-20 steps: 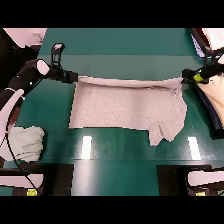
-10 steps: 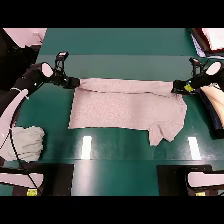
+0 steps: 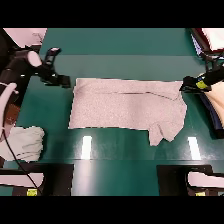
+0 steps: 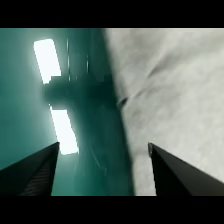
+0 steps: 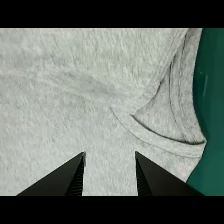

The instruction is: Fold the shirts.

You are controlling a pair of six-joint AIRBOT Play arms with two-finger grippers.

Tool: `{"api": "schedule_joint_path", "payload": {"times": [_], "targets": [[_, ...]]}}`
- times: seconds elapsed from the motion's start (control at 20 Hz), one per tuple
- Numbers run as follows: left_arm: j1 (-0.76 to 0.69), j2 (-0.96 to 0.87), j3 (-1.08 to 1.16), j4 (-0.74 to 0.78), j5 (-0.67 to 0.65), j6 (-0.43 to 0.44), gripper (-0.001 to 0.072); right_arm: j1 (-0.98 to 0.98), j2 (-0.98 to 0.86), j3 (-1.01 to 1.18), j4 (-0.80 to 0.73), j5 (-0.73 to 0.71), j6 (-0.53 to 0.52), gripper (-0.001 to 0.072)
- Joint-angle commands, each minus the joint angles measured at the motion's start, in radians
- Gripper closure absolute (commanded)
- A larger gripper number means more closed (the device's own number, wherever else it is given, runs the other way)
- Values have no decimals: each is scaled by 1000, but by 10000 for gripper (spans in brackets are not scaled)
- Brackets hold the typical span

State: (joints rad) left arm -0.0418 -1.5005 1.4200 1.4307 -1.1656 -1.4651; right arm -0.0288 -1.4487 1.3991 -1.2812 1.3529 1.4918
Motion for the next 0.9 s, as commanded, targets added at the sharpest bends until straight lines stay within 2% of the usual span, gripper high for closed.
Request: {"api": "schedule_joint_path", "payload": {"times": [0.0, 0.15, 0.25, 0.35, 0.4, 0.6, 0.85], "targets": [[157, 101, -94, -73, -100, 0, 66, -50, 120, -99, 161, 19, -106, 346], [318, 235, -283, -298, -57, 85, 66, -108, 227, -208, 227, -12, -126, 347], [378, 279, -404, -471, -82, 196, 66, -135, 284, -267, 243, -46, -126, 349], [378, 284, -525, -597, -101, 265, 66, -146, 320, -298, 244, -66, -125, 430], [368, 284, -583, -632, -98, 292, 66, -146, 336, -311, 243, -77, -125, 430], [279, 283, -753, -634, -31, 316, 66, -145, 357, -328, 244, -78, -125, 430], [243, 283, -809, -621, 32, 313, 66, -145, 357, -328, 243, -66, -125, 430]]}}
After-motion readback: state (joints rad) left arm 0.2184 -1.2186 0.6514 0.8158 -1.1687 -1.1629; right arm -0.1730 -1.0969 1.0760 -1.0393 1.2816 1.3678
